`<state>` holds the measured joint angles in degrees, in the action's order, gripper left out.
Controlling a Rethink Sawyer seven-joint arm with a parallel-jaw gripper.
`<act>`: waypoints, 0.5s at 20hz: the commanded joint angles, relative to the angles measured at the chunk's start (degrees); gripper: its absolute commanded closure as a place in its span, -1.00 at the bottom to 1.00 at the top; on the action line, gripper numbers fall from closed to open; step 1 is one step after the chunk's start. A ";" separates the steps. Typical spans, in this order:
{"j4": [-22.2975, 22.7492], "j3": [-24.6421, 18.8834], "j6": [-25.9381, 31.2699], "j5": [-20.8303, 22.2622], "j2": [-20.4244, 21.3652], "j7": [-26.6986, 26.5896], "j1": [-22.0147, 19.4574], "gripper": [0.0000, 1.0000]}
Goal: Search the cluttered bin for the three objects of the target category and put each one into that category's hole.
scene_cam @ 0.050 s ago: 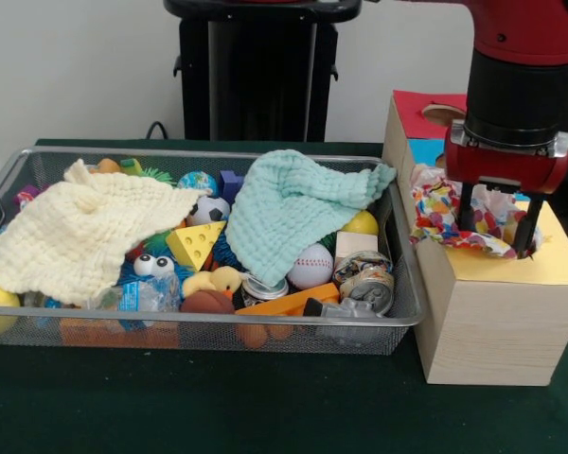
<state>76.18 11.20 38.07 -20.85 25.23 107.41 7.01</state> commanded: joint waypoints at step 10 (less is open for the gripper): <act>6.35 -2.03 10.28 -2.00 4.99 14.31 1.17 -1.00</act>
<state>76.78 11.36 41.70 -20.91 28.16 107.40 8.12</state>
